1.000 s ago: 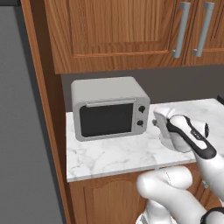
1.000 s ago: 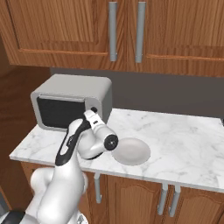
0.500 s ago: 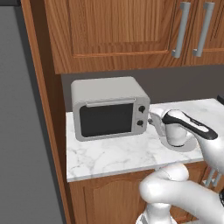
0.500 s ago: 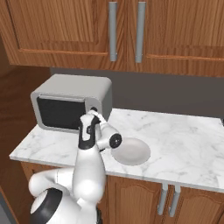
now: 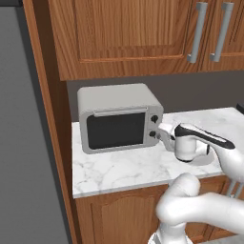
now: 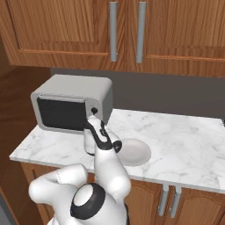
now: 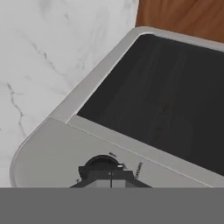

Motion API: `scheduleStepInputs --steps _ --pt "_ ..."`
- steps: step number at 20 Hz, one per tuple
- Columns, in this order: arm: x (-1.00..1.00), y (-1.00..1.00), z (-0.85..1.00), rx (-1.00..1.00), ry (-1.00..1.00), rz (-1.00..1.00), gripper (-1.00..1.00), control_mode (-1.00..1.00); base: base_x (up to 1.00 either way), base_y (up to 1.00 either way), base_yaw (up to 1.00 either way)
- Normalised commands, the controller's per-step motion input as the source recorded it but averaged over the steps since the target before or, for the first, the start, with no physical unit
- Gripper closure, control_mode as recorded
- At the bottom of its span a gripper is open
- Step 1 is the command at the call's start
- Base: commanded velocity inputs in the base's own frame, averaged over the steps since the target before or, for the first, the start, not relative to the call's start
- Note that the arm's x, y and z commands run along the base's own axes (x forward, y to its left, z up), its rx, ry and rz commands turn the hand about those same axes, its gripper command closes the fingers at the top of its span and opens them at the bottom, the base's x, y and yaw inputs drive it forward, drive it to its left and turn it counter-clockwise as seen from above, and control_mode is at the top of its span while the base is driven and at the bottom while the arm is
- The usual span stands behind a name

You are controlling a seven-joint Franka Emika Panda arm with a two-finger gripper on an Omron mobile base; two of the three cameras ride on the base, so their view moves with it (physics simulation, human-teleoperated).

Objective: Pull the toaster oven rack outwards. Pick up the baguette from the plate and place it on the toaster oven rack. Close the toaster oven door fully and set the temperature to the lowest setting.

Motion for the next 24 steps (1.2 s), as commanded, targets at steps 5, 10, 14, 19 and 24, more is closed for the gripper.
scheduleStepInputs --steps 5,10,14,19,24 --pt "0.32 0.03 -0.05 0.0 -0.16 0.02 1.0 -1.0 0.0 0.0 0.0" --pt "0.33 0.0 0.0 -0.01 -0.11 0.0 1.0 -1.0 0.0 0.0 0.0" --pt "0.28 0.0 -0.01 -0.04 0.0 0.0 1.0 -1.0 0.0 0.0 0.0" --pt "0.29 0.0 0.0 -0.03 0.0 0.0 1.0 -1.0 0.0 0.0 0.0" --pt "0.09 0.03 -0.06 -0.14 0.0 0.04 1.0 -1.0 0.0 0.0 0.0"
